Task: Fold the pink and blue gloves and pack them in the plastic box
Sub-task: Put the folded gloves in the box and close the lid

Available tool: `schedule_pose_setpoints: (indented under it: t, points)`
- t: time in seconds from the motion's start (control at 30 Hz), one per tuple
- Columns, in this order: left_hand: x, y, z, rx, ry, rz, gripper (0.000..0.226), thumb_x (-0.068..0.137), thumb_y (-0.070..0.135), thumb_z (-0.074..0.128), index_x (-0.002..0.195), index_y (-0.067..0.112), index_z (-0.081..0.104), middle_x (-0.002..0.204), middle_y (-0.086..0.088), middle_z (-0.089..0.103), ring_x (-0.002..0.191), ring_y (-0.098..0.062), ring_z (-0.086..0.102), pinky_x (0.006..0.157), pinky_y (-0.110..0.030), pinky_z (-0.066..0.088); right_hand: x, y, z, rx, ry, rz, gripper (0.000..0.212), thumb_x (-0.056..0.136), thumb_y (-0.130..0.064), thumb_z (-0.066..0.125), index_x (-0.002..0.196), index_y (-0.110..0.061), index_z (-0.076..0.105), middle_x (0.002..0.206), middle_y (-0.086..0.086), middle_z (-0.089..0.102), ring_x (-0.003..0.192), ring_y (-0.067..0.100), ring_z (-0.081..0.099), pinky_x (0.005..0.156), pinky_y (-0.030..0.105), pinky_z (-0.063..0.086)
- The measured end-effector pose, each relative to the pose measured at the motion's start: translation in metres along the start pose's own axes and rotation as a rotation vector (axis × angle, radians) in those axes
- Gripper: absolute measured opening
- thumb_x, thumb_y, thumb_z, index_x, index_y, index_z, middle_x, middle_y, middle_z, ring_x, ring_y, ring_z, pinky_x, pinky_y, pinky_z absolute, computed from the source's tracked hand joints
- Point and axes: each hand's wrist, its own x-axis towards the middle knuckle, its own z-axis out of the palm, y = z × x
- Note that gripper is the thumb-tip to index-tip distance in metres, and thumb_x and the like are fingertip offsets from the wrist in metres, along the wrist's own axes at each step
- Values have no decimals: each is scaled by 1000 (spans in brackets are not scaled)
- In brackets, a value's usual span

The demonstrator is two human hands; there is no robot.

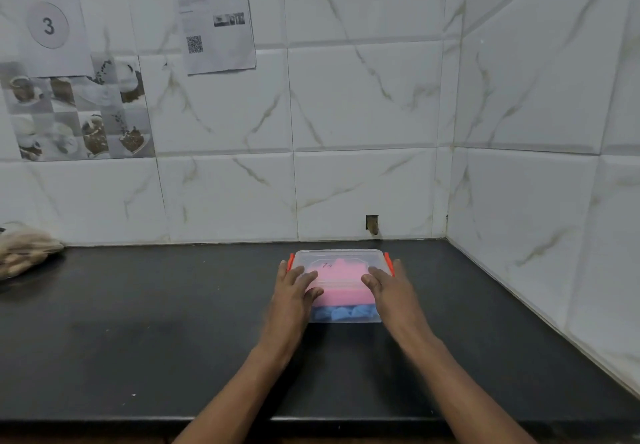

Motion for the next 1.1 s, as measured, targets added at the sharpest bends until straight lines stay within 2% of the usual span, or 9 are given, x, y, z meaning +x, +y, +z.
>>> schedule_pose_setpoints:
  t: [0.13, 0.23, 0.3, 0.4, 0.53, 0.7, 0.9, 1.03, 1.1]
  points:
    - [37, -15, 17, 167, -124, 23, 43, 99, 7, 46, 142, 14, 47, 151, -7, 39, 151, -29, 11, 118, -30, 12, 38, 3, 12, 60, -29, 36, 40, 102, -33, 40, 140, -21, 47, 163, 1, 3, 137, 28, 38, 102, 33, 35]
    - [68, -33, 26, 241, -216, 38, 65, 83, -6, 49, 144, 12, 43, 149, -10, 39, 150, -32, 11, 119, -36, 14, 73, 11, 24, 109, -36, -3, 32, 102, -29, 41, 130, -18, 51, 157, 2, 22, 103, 14, 54, 79, 20, 41]
    - [89, -43, 31, 241, -243, 60, 67, 77, -10, 48, 141, 9, 46, 142, -13, 45, 147, -35, 17, 117, -37, 22, 96, 15, 33, 147, -21, -18, 32, 101, -26, 44, 131, -17, 51, 154, -1, 28, 93, 12, 52, 77, 23, 42]
    - [113, -57, 45, 248, -274, 57, 63, 78, -11, 47, 138, 6, 49, 133, -15, 51, 141, -39, 27, 118, -35, 15, 130, 23, 49, 122, -10, -30, 34, 101, -26, 44, 132, -16, 54, 157, -2, 24, 110, 19, 52, 84, 18, 35]
    - [146, -80, 69, 189, -226, 66, 65, 75, -17, 44, 136, 4, 52, 131, -16, 52, 146, -37, 18, 121, -37, 10, 185, 42, 69, 96, -27, -84, 32, 99, -30, 43, 126, -21, 57, 157, -7, 19, 127, 23, 47, 95, 26, 34]
    - [182, -102, 99, 82, -176, 12, 70, 74, -19, 42, 139, 9, 50, 148, -13, 41, 148, -29, 19, 117, -39, 26, 247, 64, 94, 102, 13, -143, 27, 100, -27, 43, 121, -22, 58, 157, -2, 19, 132, 22, 42, 103, 31, 36]
    - [200, -119, 126, 84, -123, -56, 63, 82, -6, 52, 139, 21, 50, 153, -4, 35, 142, -23, 31, 113, -37, 35, 276, 85, 110, 45, 91, -248, 27, 100, -36, 43, 124, -30, 55, 152, -18, 16, 121, 2, 38, 97, 17, 34]
    - [201, -112, 115, 66, -195, -104, 74, 78, -11, 46, 144, 24, 46, 159, 0, 28, 144, -22, 29, 115, -41, 34, 265, 74, 100, -157, 104, -273, 37, 100, -35, 42, 134, -25, 52, 160, -5, 9, 126, 17, 48, 93, 34, 51]
    - [208, -104, 109, 143, -286, -139, 79, 79, -3, 48, 150, 30, 34, 163, 1, 13, 150, -30, 12, 118, -50, 25, 265, 59, 90, -267, 17, -159, 42, 100, -40, 38, 141, -32, 43, 162, -7, -1, 130, 22, 47, 90, 39, 52]
